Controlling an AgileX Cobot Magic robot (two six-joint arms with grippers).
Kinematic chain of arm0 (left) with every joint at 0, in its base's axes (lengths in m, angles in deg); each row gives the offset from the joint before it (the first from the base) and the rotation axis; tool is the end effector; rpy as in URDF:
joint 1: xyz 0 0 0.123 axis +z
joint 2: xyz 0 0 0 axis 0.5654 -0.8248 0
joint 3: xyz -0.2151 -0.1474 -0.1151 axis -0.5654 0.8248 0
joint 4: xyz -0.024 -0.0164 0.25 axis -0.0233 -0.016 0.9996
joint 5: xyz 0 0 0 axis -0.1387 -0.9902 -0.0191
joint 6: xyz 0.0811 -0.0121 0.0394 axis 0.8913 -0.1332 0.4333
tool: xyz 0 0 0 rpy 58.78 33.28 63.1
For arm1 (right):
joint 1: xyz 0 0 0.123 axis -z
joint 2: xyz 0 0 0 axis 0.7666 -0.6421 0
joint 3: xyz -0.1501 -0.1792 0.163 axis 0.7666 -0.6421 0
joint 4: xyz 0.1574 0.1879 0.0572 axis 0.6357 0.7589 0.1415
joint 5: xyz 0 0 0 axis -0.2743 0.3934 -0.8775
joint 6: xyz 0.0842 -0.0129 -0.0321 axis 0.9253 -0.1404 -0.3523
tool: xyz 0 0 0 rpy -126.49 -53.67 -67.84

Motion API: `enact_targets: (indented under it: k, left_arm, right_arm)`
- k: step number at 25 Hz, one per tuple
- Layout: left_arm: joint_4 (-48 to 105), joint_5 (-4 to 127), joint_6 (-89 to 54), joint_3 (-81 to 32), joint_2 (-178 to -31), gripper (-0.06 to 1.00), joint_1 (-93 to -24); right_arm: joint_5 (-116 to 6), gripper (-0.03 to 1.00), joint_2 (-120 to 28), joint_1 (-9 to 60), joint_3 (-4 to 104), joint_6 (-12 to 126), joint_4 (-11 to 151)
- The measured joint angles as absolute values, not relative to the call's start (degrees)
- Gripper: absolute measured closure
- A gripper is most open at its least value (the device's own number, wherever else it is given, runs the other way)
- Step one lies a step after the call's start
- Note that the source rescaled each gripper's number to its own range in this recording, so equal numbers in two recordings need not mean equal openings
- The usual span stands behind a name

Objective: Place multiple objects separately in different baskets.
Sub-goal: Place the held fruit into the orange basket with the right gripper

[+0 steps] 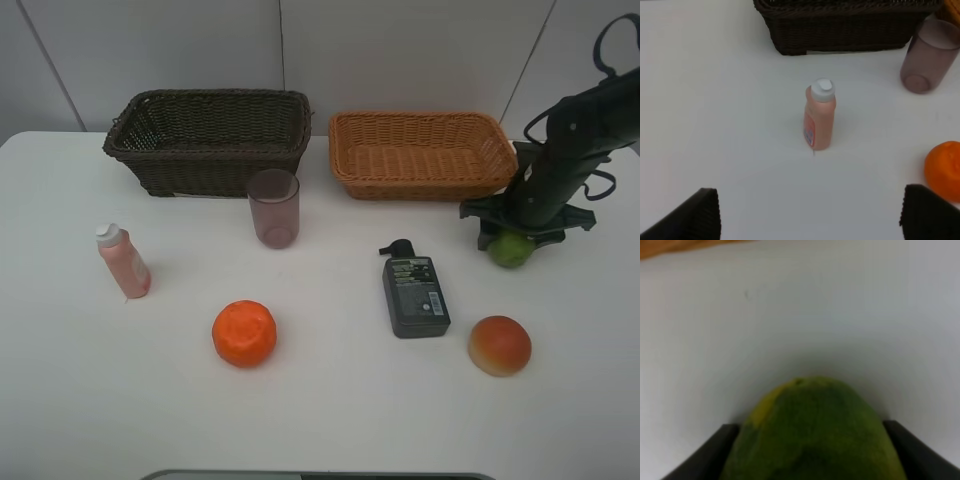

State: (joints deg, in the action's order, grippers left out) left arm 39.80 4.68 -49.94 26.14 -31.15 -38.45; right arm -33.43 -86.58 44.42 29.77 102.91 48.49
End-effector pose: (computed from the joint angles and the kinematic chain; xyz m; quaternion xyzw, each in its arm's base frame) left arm -0.0069 -0.0030 0.2784 0.0408 0.8491 -0.0351 0.5254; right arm 0.3475 0.0229 0.1036 0.0538 0.9920 -0.0471 0.1044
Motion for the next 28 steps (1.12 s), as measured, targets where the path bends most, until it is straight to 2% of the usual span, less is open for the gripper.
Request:
enact_targets:
  k: [9, 18, 24, 28]
  left_arm:
    - [39.8, 4.7, -49.9, 26.1, -31.1, 0.03, -38.4]
    - [39.8, 4.7, -49.9, 26.1, -31.1, 0.03, -38.4]
    - [39.8, 4.7, -49.9, 26.1, -31.1, 0.03, -38.4]
    - [39.8, 4.7, -49.9, 26.1, -31.1, 0.03, -38.4]
  right_arm:
    - [-33.1, 0.95, -86.4, 44.4, 29.8, 102.9, 48.4]
    - [-25.0, 0.95, -79.3, 44.4, 30.5, 99.2, 49.0]
    - [-12.3, 0.95, -77.8, 44.0, 37.5, 92.1, 51.5]
    - [-9.5, 0.95, -78.1, 42.2, 44.3, 89.9, 53.2]
